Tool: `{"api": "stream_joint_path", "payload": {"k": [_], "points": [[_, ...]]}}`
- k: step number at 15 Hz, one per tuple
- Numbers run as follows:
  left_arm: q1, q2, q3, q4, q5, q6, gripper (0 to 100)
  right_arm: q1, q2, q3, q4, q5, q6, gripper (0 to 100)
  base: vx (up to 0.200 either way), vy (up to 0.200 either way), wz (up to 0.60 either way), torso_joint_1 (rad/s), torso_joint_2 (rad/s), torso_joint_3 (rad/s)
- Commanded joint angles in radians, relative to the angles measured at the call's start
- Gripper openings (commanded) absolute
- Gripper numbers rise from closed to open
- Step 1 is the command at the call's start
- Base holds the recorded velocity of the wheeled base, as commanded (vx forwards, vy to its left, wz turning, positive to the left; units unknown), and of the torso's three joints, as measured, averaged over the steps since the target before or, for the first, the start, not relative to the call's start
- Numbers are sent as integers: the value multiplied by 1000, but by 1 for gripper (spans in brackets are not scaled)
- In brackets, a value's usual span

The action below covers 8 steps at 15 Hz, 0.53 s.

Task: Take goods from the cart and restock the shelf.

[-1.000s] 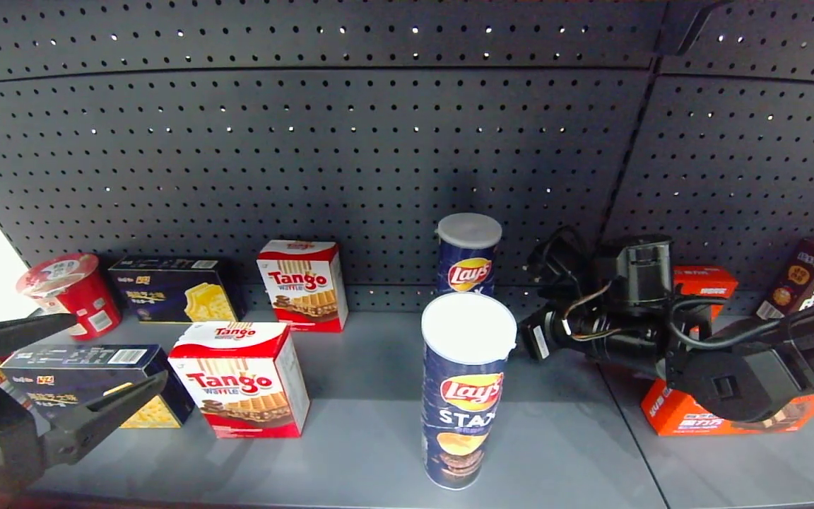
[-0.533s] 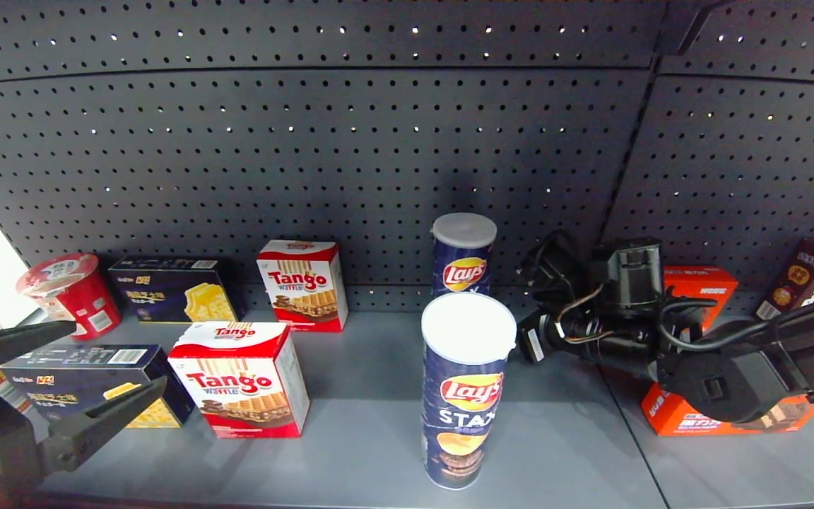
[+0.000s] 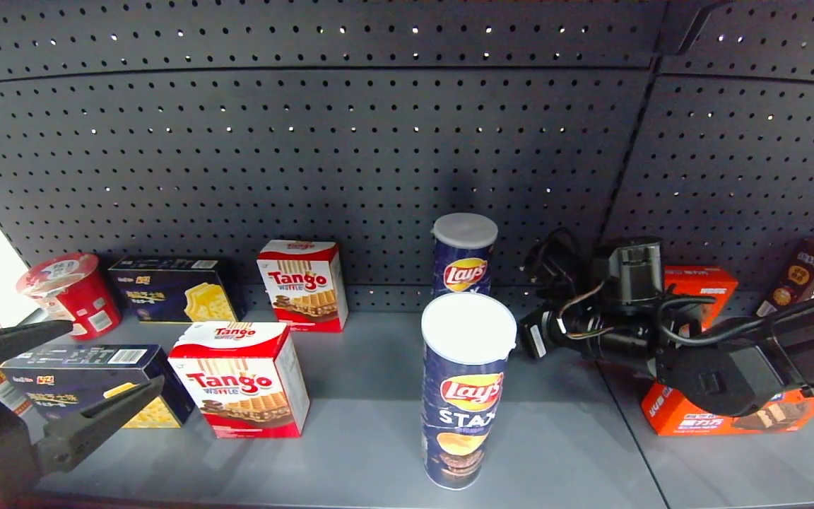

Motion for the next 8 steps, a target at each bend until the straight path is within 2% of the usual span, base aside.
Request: {"api": "stream_joint_path", "payload": {"k": [1, 8], "points": [[0, 0, -1, -1, 0, 0, 100, 4, 19, -16, 0, 0, -1, 100, 0, 0, 0, 0, 0, 0], [0, 0, -1, -1, 0, 0, 100, 27, 58, -56, 0, -2, -1, 100, 0, 0, 0, 0, 0, 0]]}}
